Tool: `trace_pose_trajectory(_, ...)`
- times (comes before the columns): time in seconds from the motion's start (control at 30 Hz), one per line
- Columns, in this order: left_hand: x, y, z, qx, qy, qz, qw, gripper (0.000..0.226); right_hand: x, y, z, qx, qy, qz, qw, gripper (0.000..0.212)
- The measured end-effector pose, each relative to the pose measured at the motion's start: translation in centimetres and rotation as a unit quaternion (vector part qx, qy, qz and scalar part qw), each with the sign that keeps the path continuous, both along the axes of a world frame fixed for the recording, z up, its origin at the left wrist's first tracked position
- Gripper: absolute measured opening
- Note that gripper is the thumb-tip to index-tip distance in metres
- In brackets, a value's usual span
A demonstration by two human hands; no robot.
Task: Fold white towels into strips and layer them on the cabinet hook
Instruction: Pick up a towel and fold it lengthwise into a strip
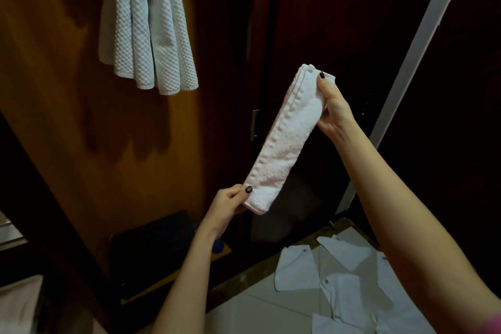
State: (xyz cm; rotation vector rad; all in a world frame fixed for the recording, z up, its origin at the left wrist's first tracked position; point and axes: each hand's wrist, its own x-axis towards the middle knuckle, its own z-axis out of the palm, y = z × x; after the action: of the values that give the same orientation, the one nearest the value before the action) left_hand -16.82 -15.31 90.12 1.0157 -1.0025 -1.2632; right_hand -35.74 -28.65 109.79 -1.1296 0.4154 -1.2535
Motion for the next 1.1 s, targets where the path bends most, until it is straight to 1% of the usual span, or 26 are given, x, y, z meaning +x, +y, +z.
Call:
trace_pose_trajectory(0.07,1.0,-0.2,-0.1,0.022,0.004,0.004,1.0,0.031,-0.1,-0.2,-0.7,0.005,0.015,-0.042,0.999,0.019)
trace_pose_trajectory(0.13,2.4,-0.3,0.0,0.029,-0.016,0.013,0.999,0.029,-0.1,-0.4,-1.5,0.022,0.047,-0.093,0.994,0.021)
trace_pose_trajectory(0.17,3.0,-0.3,0.3,0.025,-0.022,0.028,0.999,0.026,-0.1,-0.6,-2.0,0.029,0.068,-0.122,0.99,0.02)
trace_pose_trajectory(0.23,4.2,-0.2,0.9,0.01,-0.029,0.067,0.997,0.016,-0.1,-0.8,-2.7,0.029,0.122,-0.187,0.974,0.009)
trace_pose_trajectory(0.27,4.8,-0.2,1.3,0.0,-0.039,0.083,0.996,0.014,-0.1,-0.9,-3.0,0.022,0.151,-0.215,0.965,0.011)
trace_pose_trajectory(0.37,7.0,0.0,2.7,-0.031,-0.079,0.106,0.991,0.023,-0.3,-1.5,-3.8,-0.034,0.228,-0.255,0.939,0.019)
trace_pose_trajectory(0.43,8.7,0.0,3.6,-0.045,-0.105,0.098,0.989,0.031,-0.3,-1.9,-4.2,-0.067,0.272,-0.277,0.919,0.021)
trace_pose_trajectory(0.5,10.4,-0.1,4.5,-0.024,-0.104,0.085,0.991,0.034,0.1,-2.3,-4.5,-0.077,0.301,-0.277,0.909,0.022)
trace_pose_trajectory(0.57,12.1,-0.2,5.4,0.0,-0.105,0.095,0.99,0.033,0.8,-2.6,-4.4,-0.08,0.308,-0.251,0.914,0.023)
trace_pose_trajectory(0.63,13.7,-0.6,6.6,0.003,-0.128,0.108,0.986,0.032,1.5,-3.0,-4.2,-0.078,0.299,-0.231,0.923,0.024)
trace_pose_trajectory(0.77,16.5,-1.4,9.7,-0.039,-0.183,0.131,0.974,0.024,3.1,-4.1,-3.4,-0.078,0.263,-0.203,0.94,0.016)
trace_pose_trajectory(0.87,18.3,-2.2,11.9,-0.069,-0.198,0.145,0.967,0.013,4.2,-5.3,-2.4,-0.089,0.25,-0.157,0.951,0.021)
trace_pose_trajectory(1.0,20.6,-3.7,15.0,-0.097,-0.205,0.158,0.961,0.021,6.3,-7.7,-0.2,-0.108,0.242,-0.135,0.955,0.011)
trace_pose_trajectory(1.07,22.1,-4.6,17.2,-0.109,-0.181,0.16,0.964,0.029,7.9,-9.3,1.2,-0.122,0.247,-0.138,0.951,0.012)
trace_pose_trajectory(1.1,23.1,-5.0,18.6,-0.114,-0.164,0.157,0.967,0.037,8.8,-10.3,2.0,-0.131,0.253,-0.139,0.949,0.013)
